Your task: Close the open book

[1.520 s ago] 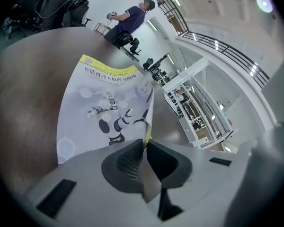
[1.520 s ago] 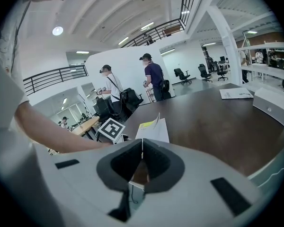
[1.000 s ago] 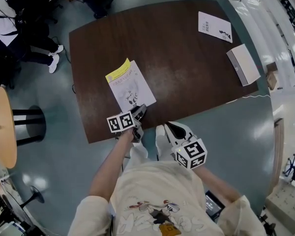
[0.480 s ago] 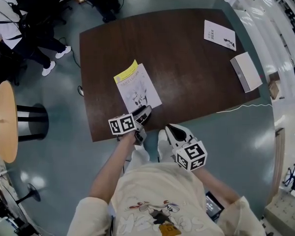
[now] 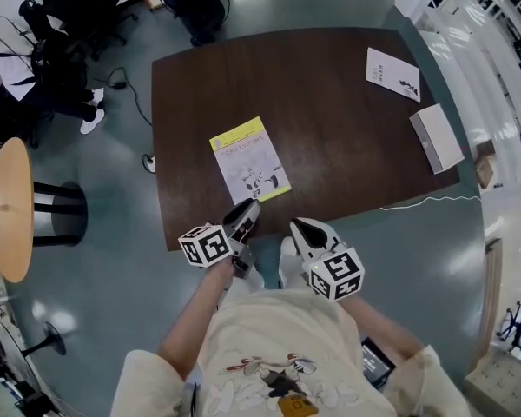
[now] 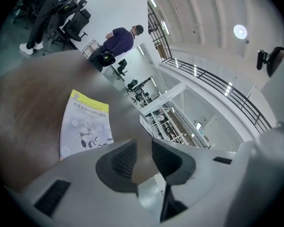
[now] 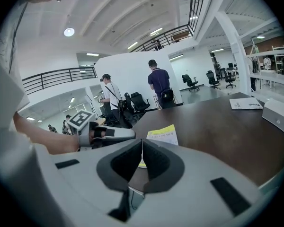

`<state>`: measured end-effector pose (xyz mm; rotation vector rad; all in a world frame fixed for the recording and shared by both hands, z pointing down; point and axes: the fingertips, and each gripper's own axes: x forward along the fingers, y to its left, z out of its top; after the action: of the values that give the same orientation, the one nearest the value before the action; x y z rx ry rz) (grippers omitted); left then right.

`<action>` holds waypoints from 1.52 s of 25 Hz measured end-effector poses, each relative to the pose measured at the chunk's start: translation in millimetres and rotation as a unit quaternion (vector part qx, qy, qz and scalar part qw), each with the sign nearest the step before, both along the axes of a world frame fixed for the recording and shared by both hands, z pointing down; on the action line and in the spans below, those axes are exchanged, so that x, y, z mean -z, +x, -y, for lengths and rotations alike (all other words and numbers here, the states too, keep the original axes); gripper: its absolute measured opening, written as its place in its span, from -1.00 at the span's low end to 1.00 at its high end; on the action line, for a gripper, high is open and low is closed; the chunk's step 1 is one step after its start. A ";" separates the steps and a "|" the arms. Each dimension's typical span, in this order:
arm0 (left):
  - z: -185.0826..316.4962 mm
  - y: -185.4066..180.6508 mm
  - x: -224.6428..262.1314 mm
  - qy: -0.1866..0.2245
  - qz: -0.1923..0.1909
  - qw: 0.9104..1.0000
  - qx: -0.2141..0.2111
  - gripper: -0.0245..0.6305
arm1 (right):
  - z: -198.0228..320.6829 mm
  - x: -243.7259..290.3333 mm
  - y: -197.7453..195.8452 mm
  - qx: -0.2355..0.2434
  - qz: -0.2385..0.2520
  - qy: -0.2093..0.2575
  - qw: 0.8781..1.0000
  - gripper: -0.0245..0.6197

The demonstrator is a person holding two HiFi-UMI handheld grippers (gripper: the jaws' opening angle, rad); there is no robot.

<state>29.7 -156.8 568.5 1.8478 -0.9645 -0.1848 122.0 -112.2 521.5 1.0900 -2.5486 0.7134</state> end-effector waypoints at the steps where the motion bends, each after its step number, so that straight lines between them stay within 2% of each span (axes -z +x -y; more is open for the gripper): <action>1: -3.8 -4.2 7.7 0.010 0.008 1.000 0.004 -0.64 | 1.4 1.6 -1.3 0.000 0.000 0.002 1.000 -0.91; 5: -16.9 -20.5 38.9 0.052 0.066 0.996 0.012 -0.91 | 6.8 11.1 -7.8 0.000 0.000 0.009 1.000 -0.91; 10: -36.7 -40.2 72.9 0.091 0.146 0.985 0.022 -0.91 | 3.7 32.6 -26.2 0.011 -0.006 0.026 1.000 -0.91; 16: -74.1 -70.6 92.3 0.123 0.211 0.970 0.006 -0.91 | -14.4 47.9 -62.3 0.000 -0.024 0.043 0.999 -0.91; 18: -92.2 -79.4 92.8 0.128 0.214 0.968 -0.003 -0.91 | -28.0 47.9 -74.3 -0.003 -0.039 0.046 0.998 -0.91; 21: -122.6 -88.2 87.1 0.120 0.203 0.972 -0.017 -0.91 | -50.5 43.4 -86.4 -0.005 -0.055 0.047 0.997 -0.91; 26: -162.5 -92.9 79.0 0.106 0.194 0.975 -0.026 -0.91 | -75.7 41.2 -97.0 -0.008 -0.058 0.050 0.997 -0.91; 31: -193.8 -74.9 83.9 0.111 0.201 0.973 -0.023 -0.91 | -105.1 44.2 -90.0 0.002 -0.048 0.055 0.997 -0.91; 38: -230.1 -35.5 93.2 0.117 0.243 0.963 -0.005 -0.91 | -152.5 49.1 -53.9 0.018 -0.025 0.061 0.998 -0.91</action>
<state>-5.8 73.3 475.3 2.1671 -1.3127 0.1815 68.1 40.2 472.4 1.0824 -2.5912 0.5195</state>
